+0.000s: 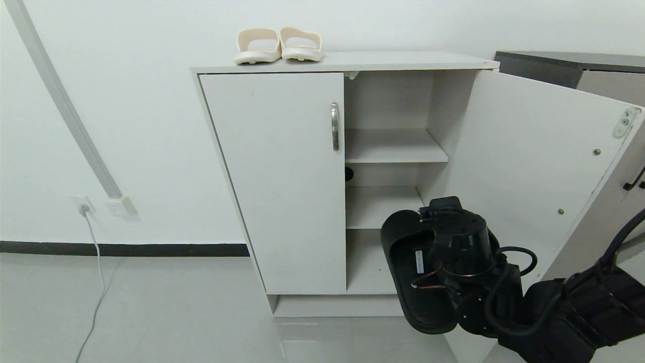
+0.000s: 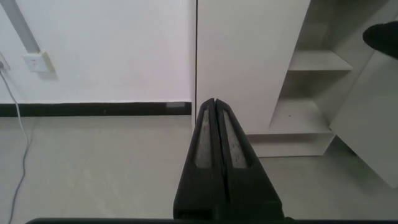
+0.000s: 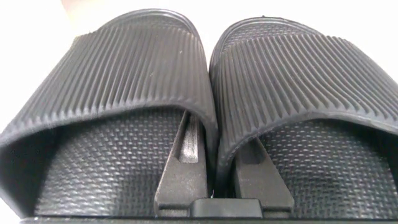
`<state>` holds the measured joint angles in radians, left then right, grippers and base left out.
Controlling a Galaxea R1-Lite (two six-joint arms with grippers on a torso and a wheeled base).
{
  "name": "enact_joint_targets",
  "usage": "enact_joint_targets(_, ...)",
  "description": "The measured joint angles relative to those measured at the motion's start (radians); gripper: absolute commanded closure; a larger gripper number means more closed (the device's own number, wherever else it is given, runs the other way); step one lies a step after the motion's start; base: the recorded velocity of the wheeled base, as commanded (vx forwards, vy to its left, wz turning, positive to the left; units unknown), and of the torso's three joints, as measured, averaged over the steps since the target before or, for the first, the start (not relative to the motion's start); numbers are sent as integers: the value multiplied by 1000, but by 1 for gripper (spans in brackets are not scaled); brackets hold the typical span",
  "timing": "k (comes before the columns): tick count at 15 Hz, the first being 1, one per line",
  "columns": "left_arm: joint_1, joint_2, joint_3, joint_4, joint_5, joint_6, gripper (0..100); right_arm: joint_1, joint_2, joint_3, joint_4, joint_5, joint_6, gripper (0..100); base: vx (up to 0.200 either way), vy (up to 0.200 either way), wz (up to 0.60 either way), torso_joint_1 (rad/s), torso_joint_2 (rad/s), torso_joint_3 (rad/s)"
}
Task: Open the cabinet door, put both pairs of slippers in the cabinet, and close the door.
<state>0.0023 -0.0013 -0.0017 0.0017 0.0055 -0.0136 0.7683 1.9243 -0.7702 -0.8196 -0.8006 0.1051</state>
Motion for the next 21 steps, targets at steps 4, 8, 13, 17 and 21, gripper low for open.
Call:
enact_joint_targets(4, 1, 0, 0, 0, 0, 0, 100, 42, 36, -66, -73, 90, 22, 100, 0, 0, 0, 0, 0, 0)
enact_joint_targets(8, -1, 0, 0, 0, 0, 2, 100, 43, 105, -131, -75, 80, 53, 100, 0, -200, 0, -1, 6, 6)
enact_joint_targets(13, 1, 0, 0, 0, -2, 1, 100, 46, 128, -134, -76, 80, 53, 100, 0, -80, 0, 2, 1, 0)
enact_joint_targets(17, 1, 0, 0, 0, -2, 0, 100, 71, 132, -137, -77, 88, 52, 100, 0, 0, 0, 0, 0, 0)
enact_joint_targets(21, 0, 0, 0, 0, -1, 0, 100, 64, 145, -138, -75, 91, 51, 100, 0, 0, 0, 0, 0, 0)
